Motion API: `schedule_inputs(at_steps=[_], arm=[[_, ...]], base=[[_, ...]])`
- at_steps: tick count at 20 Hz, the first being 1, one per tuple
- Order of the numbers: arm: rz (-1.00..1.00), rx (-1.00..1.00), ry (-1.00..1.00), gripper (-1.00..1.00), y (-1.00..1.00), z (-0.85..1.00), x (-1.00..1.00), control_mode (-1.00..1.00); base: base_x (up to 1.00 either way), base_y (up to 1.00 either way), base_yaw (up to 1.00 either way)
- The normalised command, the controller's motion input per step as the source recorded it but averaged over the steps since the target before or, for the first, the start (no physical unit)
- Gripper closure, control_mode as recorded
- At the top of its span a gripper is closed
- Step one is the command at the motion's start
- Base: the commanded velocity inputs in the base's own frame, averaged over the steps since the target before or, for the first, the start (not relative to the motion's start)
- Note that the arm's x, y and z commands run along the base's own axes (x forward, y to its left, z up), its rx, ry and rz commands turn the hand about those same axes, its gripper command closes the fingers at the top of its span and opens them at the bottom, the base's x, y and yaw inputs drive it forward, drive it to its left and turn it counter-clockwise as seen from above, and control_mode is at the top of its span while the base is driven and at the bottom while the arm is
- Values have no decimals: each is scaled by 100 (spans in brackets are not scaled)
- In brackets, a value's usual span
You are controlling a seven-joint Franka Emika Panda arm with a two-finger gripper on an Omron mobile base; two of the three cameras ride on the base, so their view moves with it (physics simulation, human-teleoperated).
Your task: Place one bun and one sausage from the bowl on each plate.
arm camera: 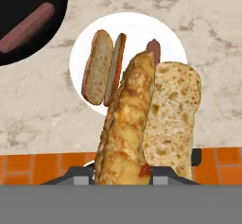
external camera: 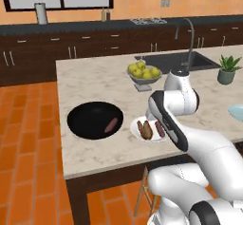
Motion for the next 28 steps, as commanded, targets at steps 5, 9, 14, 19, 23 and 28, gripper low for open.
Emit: schedule_inputs(at_steps=[5, 9, 14, 19, 23, 28], arm=[[0, 0, 0, 100, 0, 0, 0, 100], [0, 0, 0, 100, 0, 0, 0, 100], [0, 0, 0, 100, 0, 0, 0, 100], [0, 0, 0, 100, 0, 0, 0, 100], [0, 0, 0, 100, 0, 0, 0, 100], [0, 0, 0, 100, 0, 0, 0, 100]], base=[[-26, -100, 0], [0, -100, 0], [0, -100, 0], [8, -98, 0], [42, -52, 0], [53, -1, 2]])
